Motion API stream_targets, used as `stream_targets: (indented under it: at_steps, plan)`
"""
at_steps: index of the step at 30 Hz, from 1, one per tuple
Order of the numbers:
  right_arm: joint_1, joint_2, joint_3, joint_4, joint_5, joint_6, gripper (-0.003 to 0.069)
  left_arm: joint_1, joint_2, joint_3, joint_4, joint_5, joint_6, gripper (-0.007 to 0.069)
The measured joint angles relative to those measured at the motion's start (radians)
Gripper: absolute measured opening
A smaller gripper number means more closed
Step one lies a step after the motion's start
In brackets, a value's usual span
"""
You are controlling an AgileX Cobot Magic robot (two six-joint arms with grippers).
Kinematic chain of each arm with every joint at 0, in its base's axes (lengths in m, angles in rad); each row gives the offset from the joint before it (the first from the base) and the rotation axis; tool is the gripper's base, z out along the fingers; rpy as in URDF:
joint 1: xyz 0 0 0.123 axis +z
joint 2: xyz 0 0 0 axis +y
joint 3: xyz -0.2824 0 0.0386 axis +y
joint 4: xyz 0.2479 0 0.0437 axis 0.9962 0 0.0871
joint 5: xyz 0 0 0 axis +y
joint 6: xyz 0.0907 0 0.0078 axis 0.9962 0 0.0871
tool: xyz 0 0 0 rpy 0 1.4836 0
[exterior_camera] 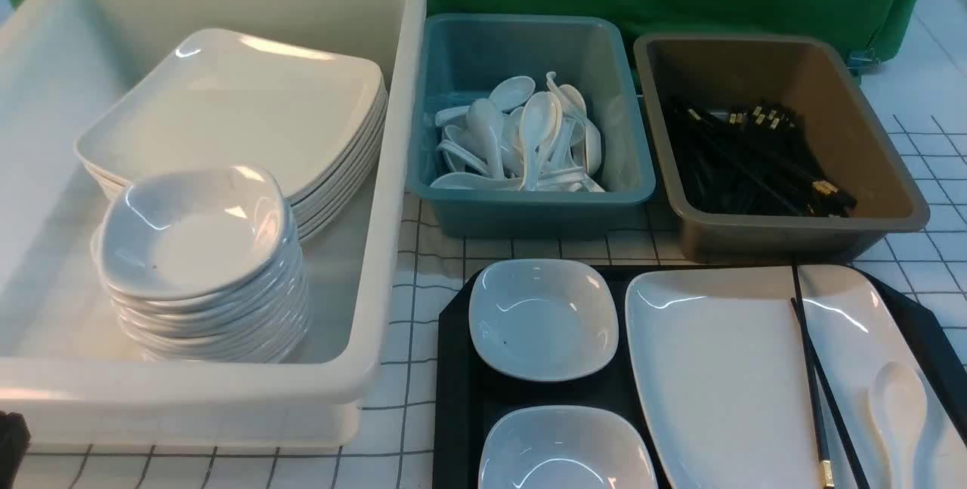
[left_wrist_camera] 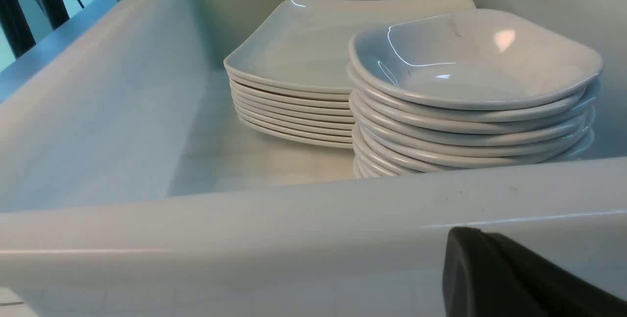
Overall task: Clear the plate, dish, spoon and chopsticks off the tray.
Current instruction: Use the right arm to grab a soup spoon from the plate
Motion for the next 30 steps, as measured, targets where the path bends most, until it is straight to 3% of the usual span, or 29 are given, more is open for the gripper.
stream_targets:
  at_steps: [22, 26, 27, 30]
  plan:
    - [0.000, 0.000, 0.000, 0.000, 0.000, 0.000, 0.0247, 0.000, 0.000, 0.000, 0.041, -0.019, 0.001, 0.0005]
    - [0.000, 0.000, 0.000, 0.000, 0.000, 0.000, 0.0247, 0.000, 0.000, 0.000, -0.099, -0.125, -0.035, 0.0005]
    - [0.000, 0.000, 0.000, 0.000, 0.000, 0.000, 0.0247, 0.000, 0.000, 0.000, -0.213, -0.176, -0.081, 0.0005]
    - [0.000, 0.000, 0.000, 0.000, 0.000, 0.000, 0.0247, 0.000, 0.000, 0.000, -0.381, -0.278, -0.155, 0.0005]
